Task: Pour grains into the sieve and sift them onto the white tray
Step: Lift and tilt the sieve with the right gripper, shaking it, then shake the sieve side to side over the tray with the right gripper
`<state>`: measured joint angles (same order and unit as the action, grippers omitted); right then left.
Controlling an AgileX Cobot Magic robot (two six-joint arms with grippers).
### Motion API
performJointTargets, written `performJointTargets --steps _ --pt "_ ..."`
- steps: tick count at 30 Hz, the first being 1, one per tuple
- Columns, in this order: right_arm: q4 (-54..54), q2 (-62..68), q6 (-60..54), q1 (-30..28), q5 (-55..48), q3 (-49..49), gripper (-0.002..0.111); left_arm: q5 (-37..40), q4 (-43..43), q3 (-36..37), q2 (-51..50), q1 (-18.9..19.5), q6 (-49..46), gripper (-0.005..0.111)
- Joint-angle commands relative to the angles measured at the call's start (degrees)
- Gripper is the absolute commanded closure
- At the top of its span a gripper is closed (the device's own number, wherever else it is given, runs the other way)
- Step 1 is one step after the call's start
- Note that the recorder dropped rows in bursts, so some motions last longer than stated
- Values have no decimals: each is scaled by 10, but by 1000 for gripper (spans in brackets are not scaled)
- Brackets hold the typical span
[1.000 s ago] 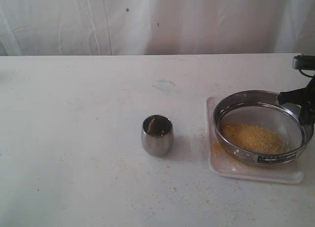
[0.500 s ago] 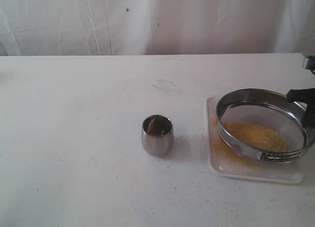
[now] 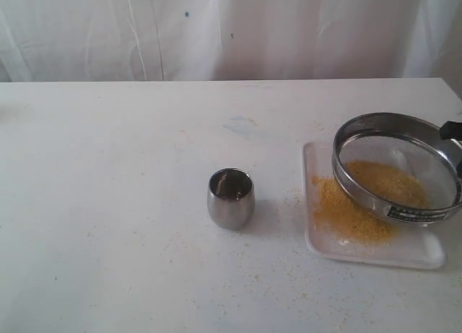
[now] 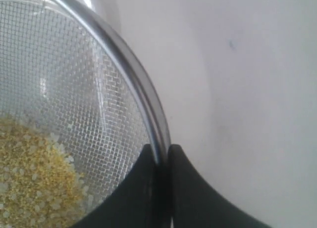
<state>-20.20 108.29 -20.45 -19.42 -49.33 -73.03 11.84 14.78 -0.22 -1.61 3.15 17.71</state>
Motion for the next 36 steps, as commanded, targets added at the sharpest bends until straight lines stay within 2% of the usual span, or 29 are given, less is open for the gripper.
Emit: performJointTargets --steps 1,2,4,8,11,16,20,25,29,34,36 --pt "-60 -10 3 0 28 8 108 1 4 2 3 -3 3 107" --pt "-60 -9 3 0 38 4 108 1 4 2 3 -3 3 107" --pt "-52 -9 -1 0 -33 8 108 1 4 2 3 -3 3 107" --pt "-70 -9 0 0 66 8 108 1 5 2 3 -3 3 107" --pt "-68 -9 -6 0 -17 17 108 1 5 2 3 -3 3 107" --pt "-74 -9 4 0 78 22 108 1 5 2 3 -3 3 107" --pt "-79 -9 -7 7 20 23 108 1 5 2 3 -3 3 107" --pt "-86 -9 9 22 101 22 108 1 5 2 3 -3 3 107" --pt "-83 -8 -32 40 18 30 108 1 5 2 3 -3 3 107" --pt "-85 -8 4 51 121 30 108 1 5 2 3 -3 3 107" --pt "-81 -8 24 51 85 30 108 1 5 2 3 -3 3 107"
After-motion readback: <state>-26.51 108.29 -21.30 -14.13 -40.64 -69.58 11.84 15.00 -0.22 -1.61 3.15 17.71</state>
